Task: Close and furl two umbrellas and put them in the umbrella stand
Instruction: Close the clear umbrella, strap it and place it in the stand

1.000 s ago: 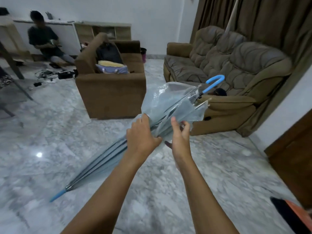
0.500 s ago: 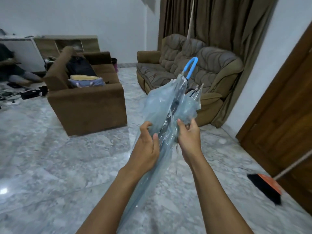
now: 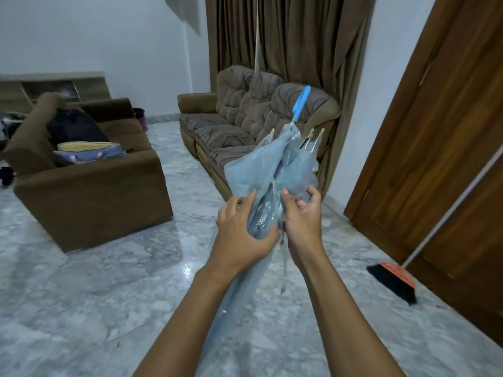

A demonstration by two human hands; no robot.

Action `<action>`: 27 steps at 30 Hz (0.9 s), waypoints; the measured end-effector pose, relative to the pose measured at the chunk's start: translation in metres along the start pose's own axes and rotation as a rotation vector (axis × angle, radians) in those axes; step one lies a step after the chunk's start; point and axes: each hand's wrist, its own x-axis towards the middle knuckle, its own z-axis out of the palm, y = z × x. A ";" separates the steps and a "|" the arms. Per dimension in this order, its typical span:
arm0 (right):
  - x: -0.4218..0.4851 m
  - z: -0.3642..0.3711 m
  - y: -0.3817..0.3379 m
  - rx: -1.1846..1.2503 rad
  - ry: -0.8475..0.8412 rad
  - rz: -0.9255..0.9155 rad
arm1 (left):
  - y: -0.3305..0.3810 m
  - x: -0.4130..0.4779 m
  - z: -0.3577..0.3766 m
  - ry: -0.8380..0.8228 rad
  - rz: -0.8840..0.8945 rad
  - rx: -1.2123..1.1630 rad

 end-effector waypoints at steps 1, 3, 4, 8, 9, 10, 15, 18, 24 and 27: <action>0.003 -0.004 -0.002 0.008 0.003 -0.007 | 0.001 0.001 0.004 -0.039 0.013 -0.017; 0.009 -0.012 -0.007 0.012 -0.003 -0.027 | 0.006 0.004 0.013 -0.100 0.051 -0.071; 0.012 -0.017 -0.010 0.015 -0.012 -0.040 | 0.010 0.006 0.018 -0.115 0.070 -0.097; 0.026 -0.041 -0.020 0.028 -0.027 -0.095 | 0.029 0.017 0.044 -0.121 0.125 -0.162; 0.031 -0.049 -0.022 0.019 -0.018 -0.111 | 0.034 0.021 0.051 -0.132 0.133 -0.191; 0.036 -0.057 -0.025 -0.001 -0.007 -0.130 | 0.038 0.026 0.056 -0.144 0.143 -0.216; 0.060 -0.096 -0.041 -0.125 -0.028 -0.198 | 0.062 0.047 0.092 -0.132 0.168 -0.242; 0.073 -0.118 -0.051 -0.196 -0.102 -0.254 | 0.076 0.060 0.119 -0.111 0.154 -0.252; 0.109 -0.168 -0.066 -0.510 -0.161 -0.313 | 0.106 0.075 0.170 -0.100 0.081 -0.341; 0.123 -0.188 -0.074 -0.578 -0.178 -0.351 | 0.120 0.080 0.193 -0.100 0.019 -0.435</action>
